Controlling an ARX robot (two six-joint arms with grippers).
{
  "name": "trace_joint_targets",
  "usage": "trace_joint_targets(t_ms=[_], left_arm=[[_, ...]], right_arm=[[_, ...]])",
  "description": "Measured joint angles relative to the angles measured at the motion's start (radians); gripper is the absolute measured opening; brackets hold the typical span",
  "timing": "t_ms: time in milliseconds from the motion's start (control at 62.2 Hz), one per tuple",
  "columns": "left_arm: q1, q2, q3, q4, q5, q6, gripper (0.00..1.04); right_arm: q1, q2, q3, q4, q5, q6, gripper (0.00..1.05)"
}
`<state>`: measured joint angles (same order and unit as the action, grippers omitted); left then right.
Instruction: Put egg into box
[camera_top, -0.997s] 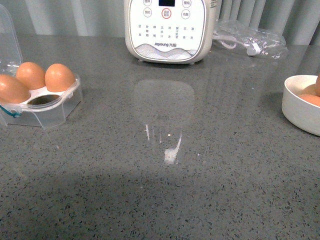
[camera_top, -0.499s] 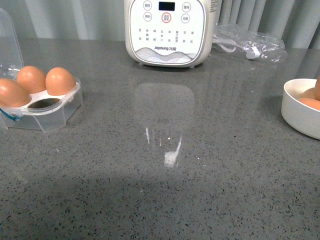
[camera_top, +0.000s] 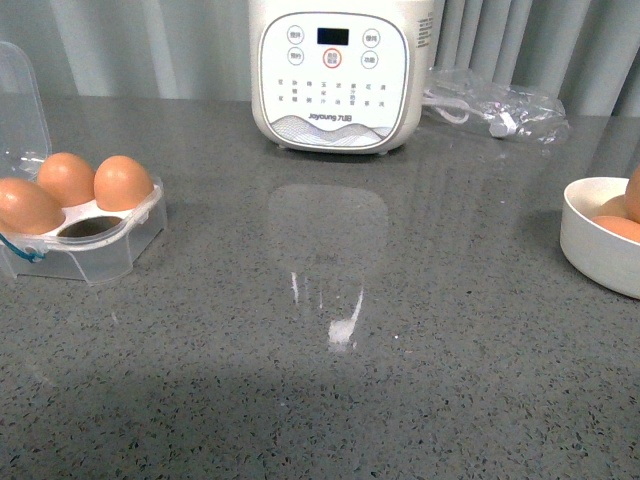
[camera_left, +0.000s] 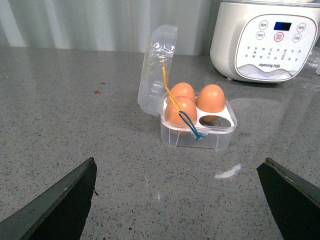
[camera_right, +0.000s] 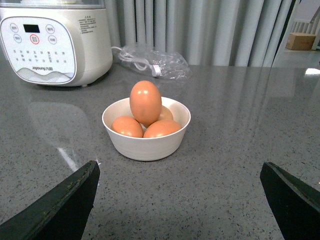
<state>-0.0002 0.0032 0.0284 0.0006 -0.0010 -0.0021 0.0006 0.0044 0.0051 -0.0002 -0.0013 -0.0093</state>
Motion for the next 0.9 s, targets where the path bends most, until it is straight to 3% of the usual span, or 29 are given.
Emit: trace_joint_targets(t_ms=[273, 322, 370, 643, 772, 901], left_arm=[[0.0, 0.0, 0.0, 0.0, 0.0, 0.0, 0.98], [0.0, 0.0, 0.0, 0.0, 0.0, 0.0, 0.98], [0.0, 0.0, 0.0, 0.0, -0.001, 0.0, 0.98], [0.0, 0.0, 0.0, 0.0, 0.0, 0.0, 0.98], [0.0, 0.0, 0.0, 0.0, 0.0, 0.0, 0.98], [0.0, 0.0, 0.0, 0.0, 0.0, 0.0, 0.98]], right_arm=[[0.0, 0.0, 0.0, 0.0, 0.004, 0.0, 0.98], [0.026, 0.037, 0.001, 0.043, 0.111, 0.006, 0.98], [0.034, 0.098, 0.005, 0.115, 0.153, 0.004, 0.98], [-0.037, 0.747, 0.194, 0.695, 0.034, 0.01, 0.98], [-0.056, 0.996, 0.323, 0.741, 0.015, 0.015, 0.98], [-0.045, 1.219, 0.512, 0.65, -0.016, 0.055, 0.98]])
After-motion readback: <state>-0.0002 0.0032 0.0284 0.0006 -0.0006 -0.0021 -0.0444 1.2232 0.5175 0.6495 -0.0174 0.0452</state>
